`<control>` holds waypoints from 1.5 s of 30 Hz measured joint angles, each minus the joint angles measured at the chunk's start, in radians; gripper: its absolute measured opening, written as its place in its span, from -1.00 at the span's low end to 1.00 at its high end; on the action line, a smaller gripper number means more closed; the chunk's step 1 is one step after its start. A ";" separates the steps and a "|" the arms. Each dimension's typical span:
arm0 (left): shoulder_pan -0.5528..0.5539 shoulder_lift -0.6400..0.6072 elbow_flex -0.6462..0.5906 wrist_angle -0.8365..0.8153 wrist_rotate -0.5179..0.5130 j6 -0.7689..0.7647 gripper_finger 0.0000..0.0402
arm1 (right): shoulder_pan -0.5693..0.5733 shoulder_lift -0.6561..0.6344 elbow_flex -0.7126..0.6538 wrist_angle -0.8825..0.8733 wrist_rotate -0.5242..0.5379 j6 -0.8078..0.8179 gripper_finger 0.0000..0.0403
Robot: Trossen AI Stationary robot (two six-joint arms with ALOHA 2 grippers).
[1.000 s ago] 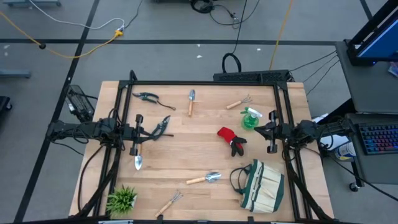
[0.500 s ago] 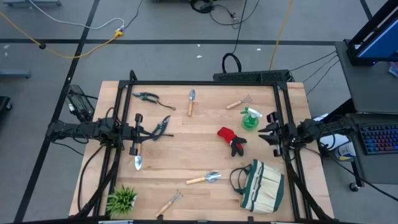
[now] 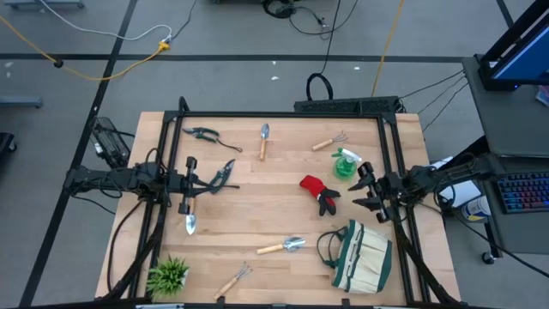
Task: Pick & Place Garden tools in Gardening bag
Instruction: Move the green gardening bag to the center of the table
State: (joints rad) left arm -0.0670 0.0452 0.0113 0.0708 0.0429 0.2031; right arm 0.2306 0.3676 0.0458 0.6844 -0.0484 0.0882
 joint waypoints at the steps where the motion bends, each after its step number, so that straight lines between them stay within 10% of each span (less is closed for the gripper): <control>1: 0.000 0.000 0.000 0.000 0.000 0.000 -0.87 | 0.000 0.028 0.016 -0.004 -0.008 0.006 -0.23; 25: 0.000 0.000 0.000 0.001 -0.002 -0.002 -0.87 | 0.000 0.810 0.473 -0.061 -0.510 0.132 -0.04; 45: 0.000 0.000 0.001 -0.016 -0.002 -0.002 -0.87 | 0.066 0.924 0.587 -0.497 -0.631 0.157 -0.04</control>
State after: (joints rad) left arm -0.0669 0.0456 0.0120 0.0548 0.0414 0.2008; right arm 0.2964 1.2913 0.6327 0.1879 -0.6794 0.2451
